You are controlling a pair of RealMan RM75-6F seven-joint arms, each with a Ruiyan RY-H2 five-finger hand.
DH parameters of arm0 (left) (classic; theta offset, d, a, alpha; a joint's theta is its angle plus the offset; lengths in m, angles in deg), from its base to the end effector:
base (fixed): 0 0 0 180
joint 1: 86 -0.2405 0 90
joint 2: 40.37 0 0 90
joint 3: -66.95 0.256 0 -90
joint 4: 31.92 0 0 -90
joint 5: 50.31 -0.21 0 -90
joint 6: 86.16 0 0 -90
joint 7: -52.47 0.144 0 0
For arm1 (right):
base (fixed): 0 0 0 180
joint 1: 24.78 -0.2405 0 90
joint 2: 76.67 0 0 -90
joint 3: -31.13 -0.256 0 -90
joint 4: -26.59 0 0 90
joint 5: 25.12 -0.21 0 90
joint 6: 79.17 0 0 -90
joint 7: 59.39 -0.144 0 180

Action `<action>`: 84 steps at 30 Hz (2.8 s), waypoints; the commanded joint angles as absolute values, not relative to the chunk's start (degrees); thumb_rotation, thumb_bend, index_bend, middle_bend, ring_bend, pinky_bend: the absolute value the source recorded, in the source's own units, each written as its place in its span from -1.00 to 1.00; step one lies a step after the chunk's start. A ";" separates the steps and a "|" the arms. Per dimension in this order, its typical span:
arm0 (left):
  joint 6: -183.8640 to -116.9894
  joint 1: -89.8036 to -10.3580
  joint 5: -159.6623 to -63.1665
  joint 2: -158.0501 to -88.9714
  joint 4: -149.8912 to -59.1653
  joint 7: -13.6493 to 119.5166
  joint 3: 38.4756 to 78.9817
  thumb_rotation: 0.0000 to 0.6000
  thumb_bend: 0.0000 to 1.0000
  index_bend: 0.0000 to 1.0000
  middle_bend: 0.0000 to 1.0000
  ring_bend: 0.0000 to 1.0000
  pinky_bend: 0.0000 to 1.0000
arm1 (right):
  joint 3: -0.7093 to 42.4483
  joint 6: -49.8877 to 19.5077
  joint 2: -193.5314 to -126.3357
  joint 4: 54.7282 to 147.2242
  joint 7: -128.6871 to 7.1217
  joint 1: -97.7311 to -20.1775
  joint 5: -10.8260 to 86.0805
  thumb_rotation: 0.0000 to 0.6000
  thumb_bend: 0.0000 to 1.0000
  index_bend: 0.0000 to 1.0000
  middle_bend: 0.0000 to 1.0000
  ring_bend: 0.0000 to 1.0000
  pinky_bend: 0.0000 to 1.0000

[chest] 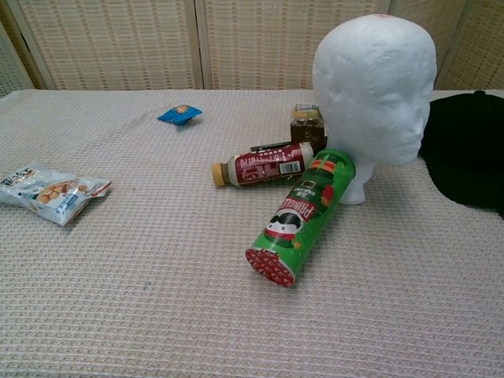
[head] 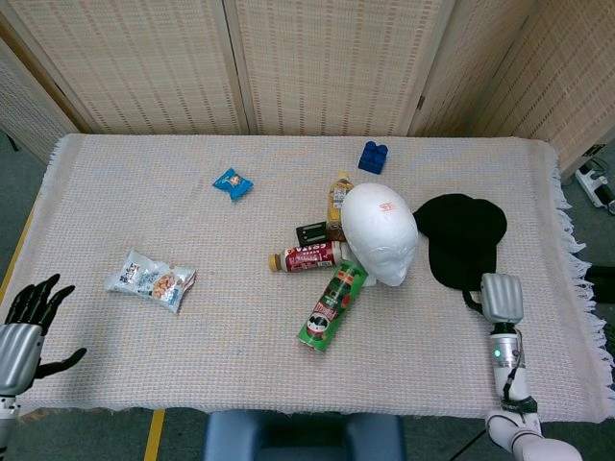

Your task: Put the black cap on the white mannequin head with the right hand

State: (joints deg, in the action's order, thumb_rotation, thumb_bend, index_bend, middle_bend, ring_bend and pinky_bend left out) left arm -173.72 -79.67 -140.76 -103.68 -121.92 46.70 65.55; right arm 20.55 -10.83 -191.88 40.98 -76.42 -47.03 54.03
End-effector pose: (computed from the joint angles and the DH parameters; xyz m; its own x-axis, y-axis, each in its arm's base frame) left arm -0.3048 0.1838 0.1651 0.3572 -0.0207 0.9338 0.9276 -0.1089 -0.3573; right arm -0.3749 -0.3011 0.0056 0.4768 -0.0027 0.8790 -0.8736 0.1096 0.4742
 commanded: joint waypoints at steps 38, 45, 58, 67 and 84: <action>-174.59 -80.06 -138.77 -104.26 -121.72 47.76 63.95 1.00 -0.62 -0.64 -1.00 -1.00 -0.85 | 20.40 -11.46 -194.85 33.68 -74.69 -50.61 53.79 1.00 -0.27 -0.20 1.00 1.00 1.00; -174.52 -80.05 -138.53 -104.36 -121.59 48.03 63.81 1.00 -0.62 -0.64 -1.00 -1.00 -0.84 | 20.15 -12.87 -195.01 33.24 -74.10 -51.51 53.49 1.00 -0.21 -0.17 1.00 1.00 1.00; -174.61 -80.19 -138.00 -104.49 -121.64 48.51 63.48 1.00 -0.62 -0.64 -0.99 -1.00 -0.84 | 17.58 -9.61 -195.22 33.12 -78.83 -52.80 51.20 1.00 -0.09 0.54 1.00 1.00 1.00; -175.34 -80.54 -138.30 -103.98 -121.89 47.91 63.40 1.00 -0.62 -0.64 -0.99 -1.00 -0.84 | 13.71 -2.41 -194.44 33.56 -84.14 -54.57 48.02 1.00 -0.09 0.84 1.00 1.00 1.00; -175.39 -80.74 -139.04 -103.65 -122.29 47.63 63.81 1.00 -0.62 -0.65 -1.00 -1.00 -0.84 | 8.63 4.55 -189.82 34.99 -84.89 -58.28 43.93 1.00 -0.12 0.97 1.00 1.00 1.00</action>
